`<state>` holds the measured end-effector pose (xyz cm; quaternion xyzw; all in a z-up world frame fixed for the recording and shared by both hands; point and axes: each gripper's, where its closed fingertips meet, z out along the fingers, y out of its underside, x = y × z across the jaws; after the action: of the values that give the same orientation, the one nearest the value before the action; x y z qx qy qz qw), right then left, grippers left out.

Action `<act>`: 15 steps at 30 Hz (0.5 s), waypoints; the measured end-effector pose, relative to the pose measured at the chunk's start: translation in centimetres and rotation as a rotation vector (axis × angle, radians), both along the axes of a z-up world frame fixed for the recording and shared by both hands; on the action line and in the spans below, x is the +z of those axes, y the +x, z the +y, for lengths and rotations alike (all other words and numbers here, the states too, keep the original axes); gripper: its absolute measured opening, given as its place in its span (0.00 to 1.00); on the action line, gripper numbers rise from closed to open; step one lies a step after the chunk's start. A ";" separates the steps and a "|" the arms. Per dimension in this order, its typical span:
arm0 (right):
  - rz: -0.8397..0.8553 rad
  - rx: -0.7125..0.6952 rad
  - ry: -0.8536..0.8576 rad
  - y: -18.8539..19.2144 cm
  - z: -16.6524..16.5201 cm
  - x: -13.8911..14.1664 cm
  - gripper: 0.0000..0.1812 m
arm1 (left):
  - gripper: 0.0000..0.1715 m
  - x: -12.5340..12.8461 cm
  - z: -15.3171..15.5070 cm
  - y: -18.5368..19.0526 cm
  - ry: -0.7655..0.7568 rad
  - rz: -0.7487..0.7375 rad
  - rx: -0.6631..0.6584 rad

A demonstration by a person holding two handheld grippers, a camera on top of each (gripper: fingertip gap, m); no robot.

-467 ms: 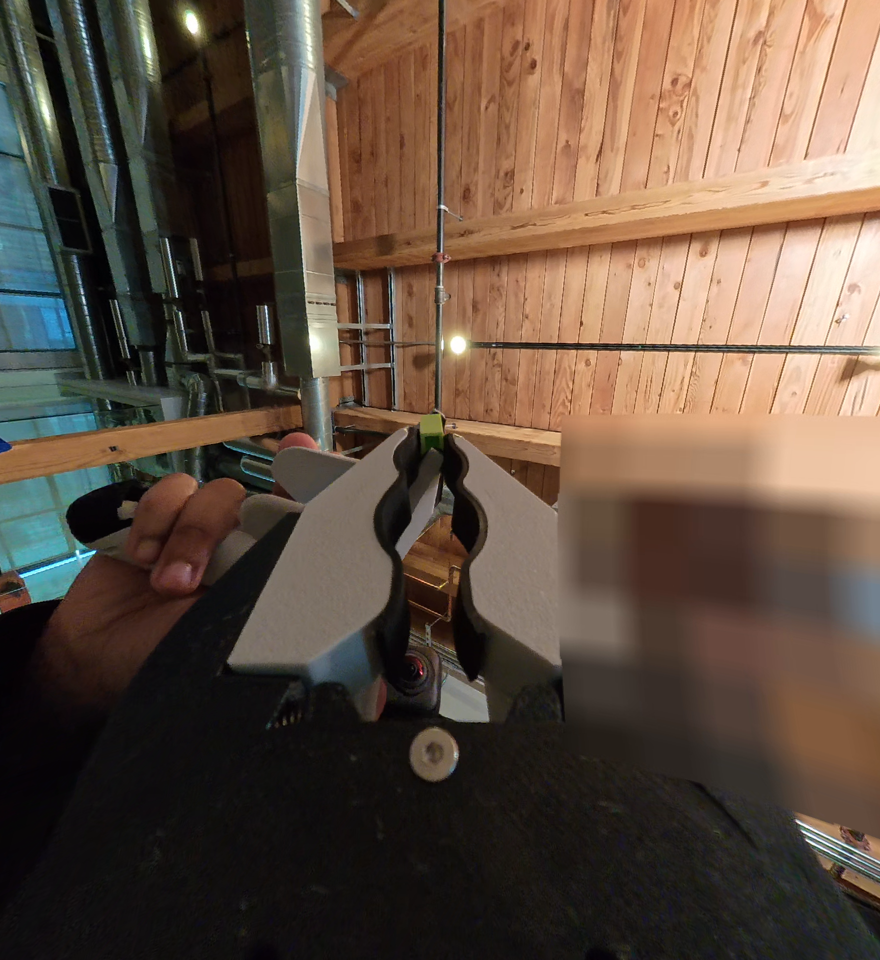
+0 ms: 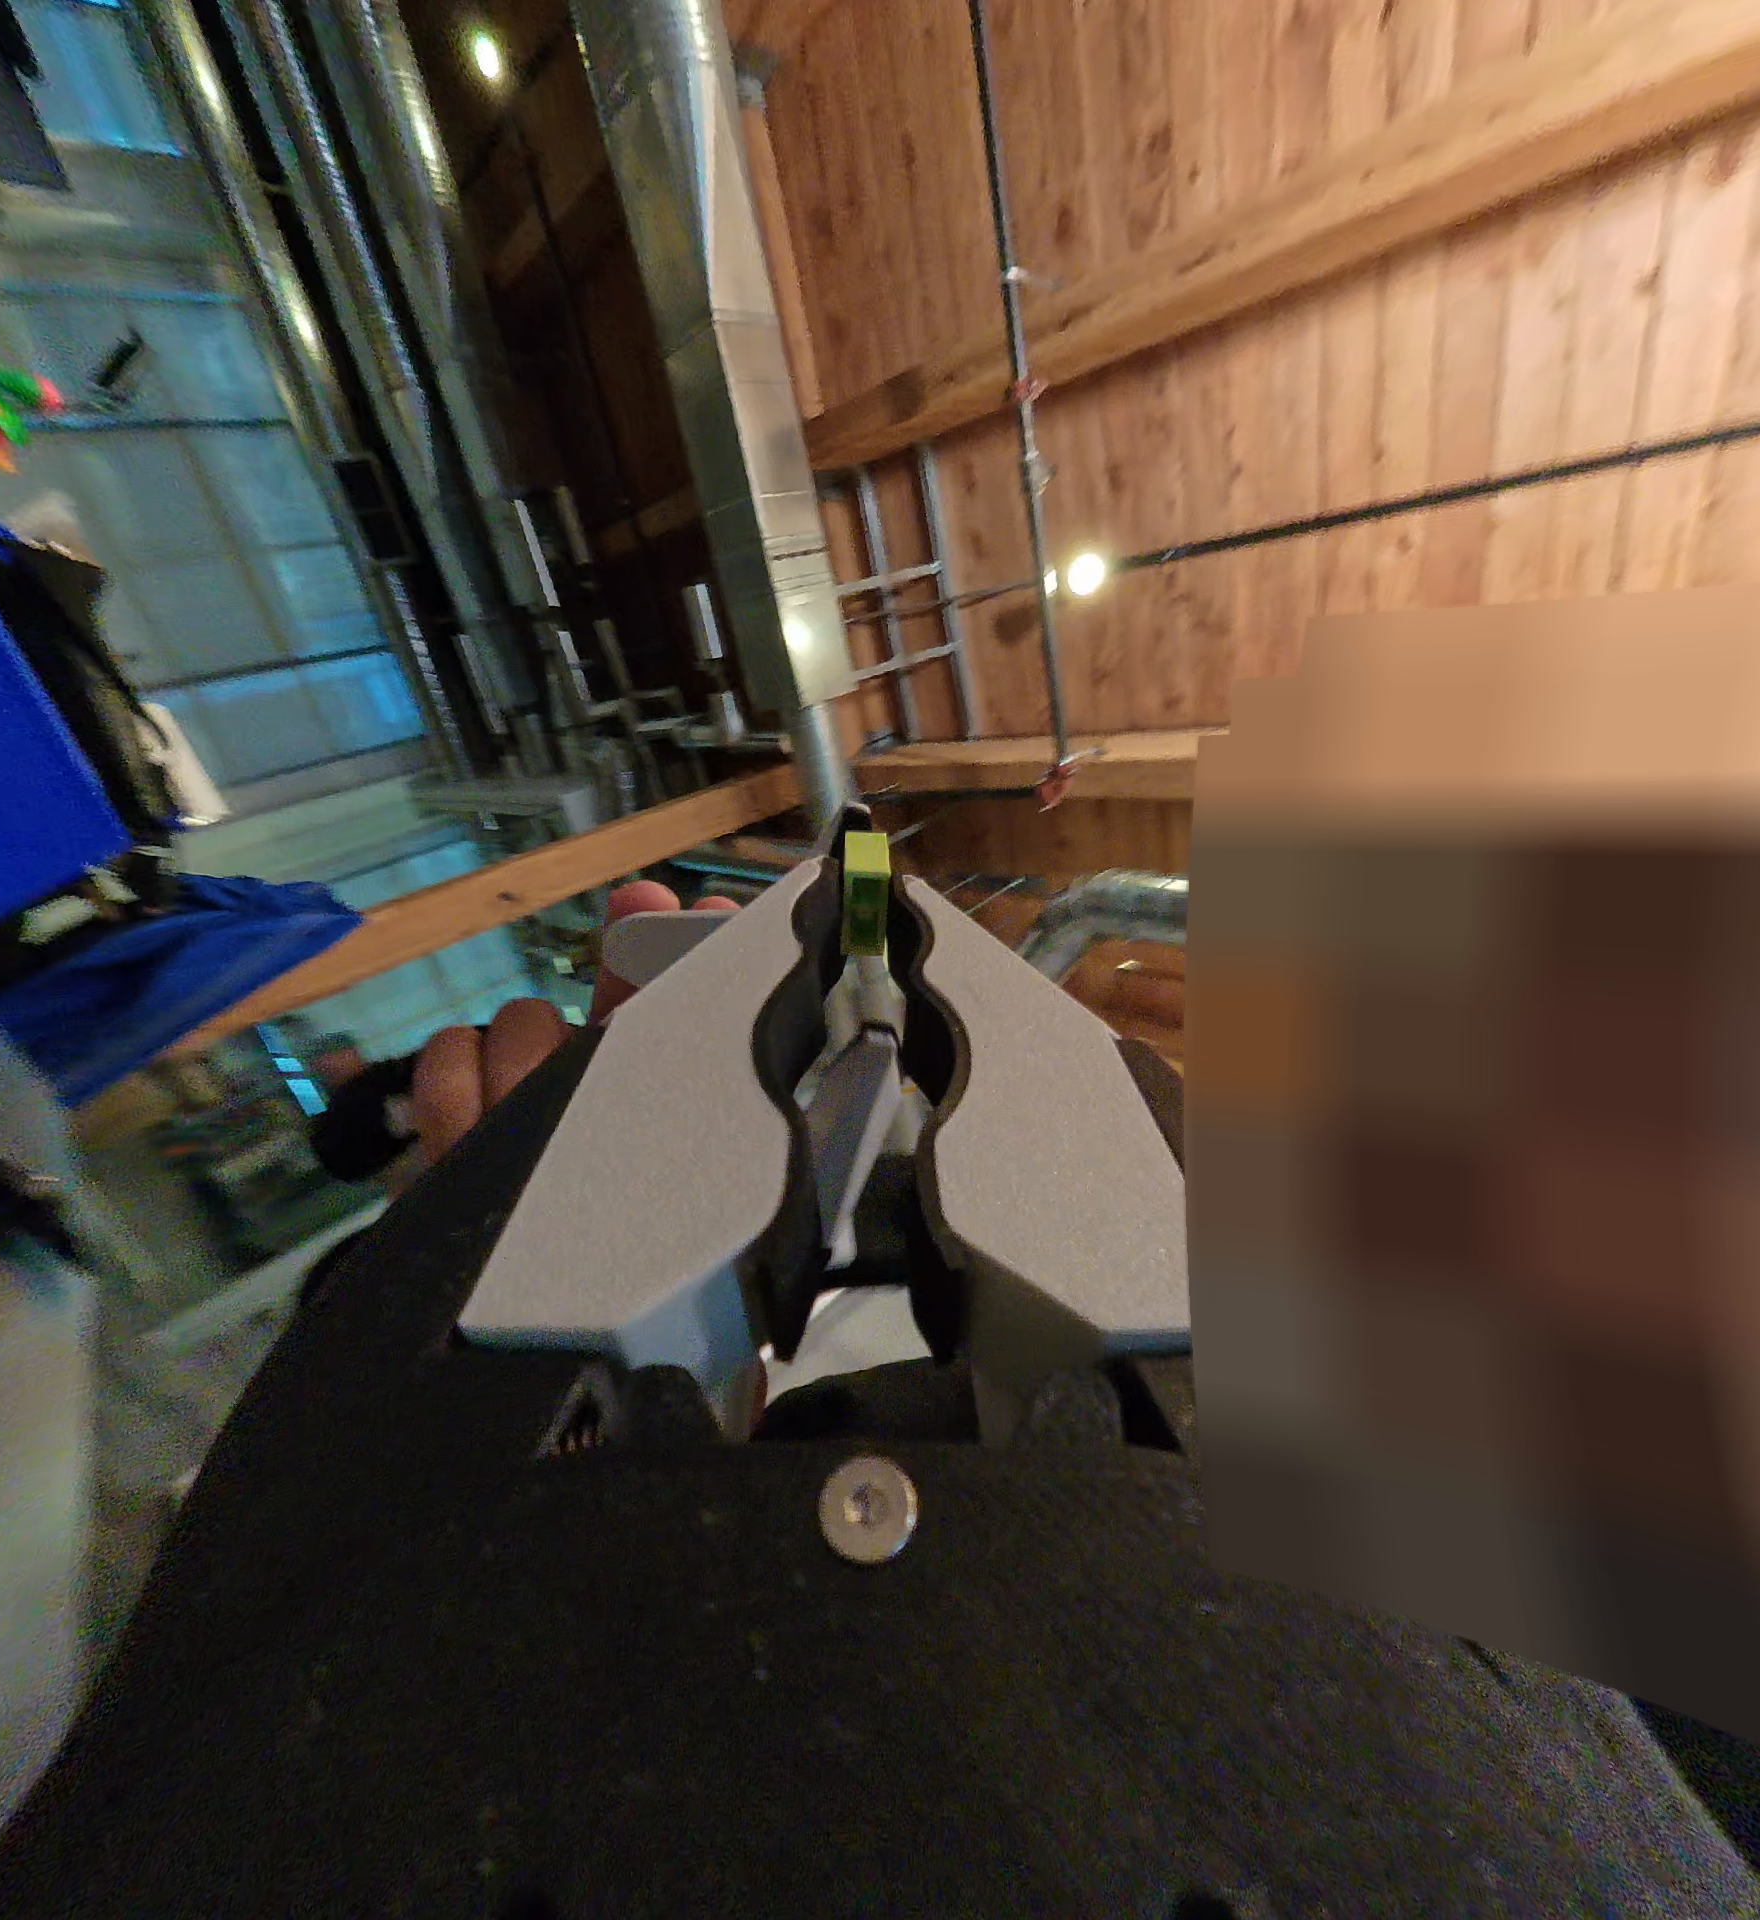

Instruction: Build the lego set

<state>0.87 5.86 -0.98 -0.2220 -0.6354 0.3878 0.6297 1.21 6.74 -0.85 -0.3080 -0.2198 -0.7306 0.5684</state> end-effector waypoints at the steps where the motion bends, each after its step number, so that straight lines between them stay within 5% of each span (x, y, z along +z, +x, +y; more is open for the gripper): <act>1: -0.022 0.036 -0.077 0.3 0.1 0.1 0.33 | 0.04 -0.2 0.0 0.0 -0.018 0.076 0.037; 8: -0.141 0.278 -0.571 1.8 1.2 0.1 0.21 | 0.03 -2.3 0.1 0.5 -0.120 0.951 0.458; 11: -0.130 0.273 -0.556 1.8 1.5 -1.1 0.12 | 0.03 -2.0 -0.3 0.1 -0.129 1.201 0.675; 15: -0.159 0.137 -0.385 0.5 1.6 -4.9 0.31 | 0.03 -1.9 -0.4 0.1 -0.147 1.432 0.873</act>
<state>1.37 7.42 -5.86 -0.3244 -0.6109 0.5252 0.4956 1.34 6.33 -2.72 -0.6209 0.0475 -0.0572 0.7804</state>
